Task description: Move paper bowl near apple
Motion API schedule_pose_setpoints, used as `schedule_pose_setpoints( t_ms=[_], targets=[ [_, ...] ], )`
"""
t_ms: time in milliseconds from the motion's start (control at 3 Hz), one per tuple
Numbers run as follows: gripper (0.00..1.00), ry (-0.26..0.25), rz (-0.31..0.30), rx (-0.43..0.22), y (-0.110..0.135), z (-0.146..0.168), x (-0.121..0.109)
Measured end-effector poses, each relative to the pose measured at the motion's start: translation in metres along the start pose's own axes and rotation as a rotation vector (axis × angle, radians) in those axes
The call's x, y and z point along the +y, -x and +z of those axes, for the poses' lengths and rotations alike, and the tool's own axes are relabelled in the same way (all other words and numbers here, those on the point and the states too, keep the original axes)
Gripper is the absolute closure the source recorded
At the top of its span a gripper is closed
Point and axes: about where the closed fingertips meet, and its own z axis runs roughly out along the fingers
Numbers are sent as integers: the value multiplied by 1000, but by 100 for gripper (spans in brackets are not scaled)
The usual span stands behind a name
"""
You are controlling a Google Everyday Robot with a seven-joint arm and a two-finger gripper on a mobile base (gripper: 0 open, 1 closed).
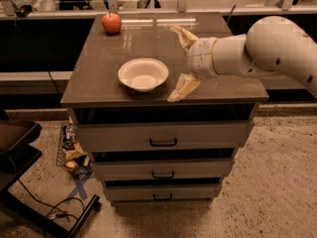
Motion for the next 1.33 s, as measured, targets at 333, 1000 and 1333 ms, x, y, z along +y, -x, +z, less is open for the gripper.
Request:
schedule_pose_setpoints(
  t_ms=[333, 1000, 1333],
  targets=[
    [0, -26, -20, -51, -2, 31, -8],
    [41, -61, -23, -99, -1, 74, -17],
    [65, -68, -7, -38, -1, 82, -14]
  ],
)
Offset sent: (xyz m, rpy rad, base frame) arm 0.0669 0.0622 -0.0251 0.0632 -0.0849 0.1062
